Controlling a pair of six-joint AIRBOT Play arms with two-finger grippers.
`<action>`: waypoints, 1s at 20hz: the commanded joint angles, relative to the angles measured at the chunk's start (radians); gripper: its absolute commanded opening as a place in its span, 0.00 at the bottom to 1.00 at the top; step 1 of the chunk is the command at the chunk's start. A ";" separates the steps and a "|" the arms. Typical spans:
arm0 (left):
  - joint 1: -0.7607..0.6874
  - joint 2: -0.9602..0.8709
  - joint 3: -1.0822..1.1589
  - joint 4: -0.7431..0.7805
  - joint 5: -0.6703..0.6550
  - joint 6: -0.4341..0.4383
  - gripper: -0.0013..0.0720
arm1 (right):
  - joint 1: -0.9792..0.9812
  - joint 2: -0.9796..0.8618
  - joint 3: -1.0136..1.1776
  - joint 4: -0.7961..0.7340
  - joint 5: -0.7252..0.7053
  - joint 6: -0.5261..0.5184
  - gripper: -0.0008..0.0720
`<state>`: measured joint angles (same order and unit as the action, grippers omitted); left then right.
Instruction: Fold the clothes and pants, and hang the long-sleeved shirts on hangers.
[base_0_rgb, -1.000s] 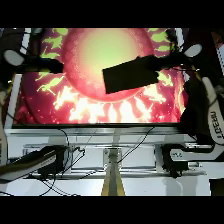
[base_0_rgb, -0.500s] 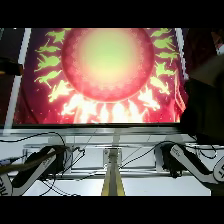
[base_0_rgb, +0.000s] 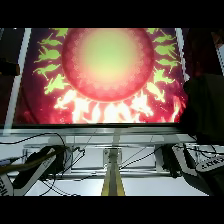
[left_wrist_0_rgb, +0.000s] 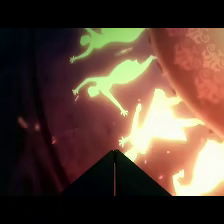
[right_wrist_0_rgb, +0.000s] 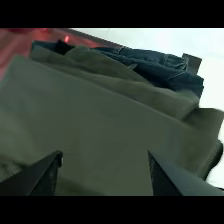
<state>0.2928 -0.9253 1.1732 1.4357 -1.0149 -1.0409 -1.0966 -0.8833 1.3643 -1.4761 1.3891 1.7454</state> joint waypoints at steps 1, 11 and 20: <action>0.001 0.001 0.001 0.000 0.000 0.000 0.03 | 0.063 -0.011 -0.002 0.133 -0.030 -0.101 0.79; 0.001 0.001 0.001 0.000 0.000 0.000 0.03 | 0.968 -0.126 -0.003 0.085 -0.178 -0.394 0.03; 0.001 0.001 0.001 0.000 0.000 0.000 0.03 | 1.110 -0.143 -0.002 0.043 -0.224 -0.393 0.03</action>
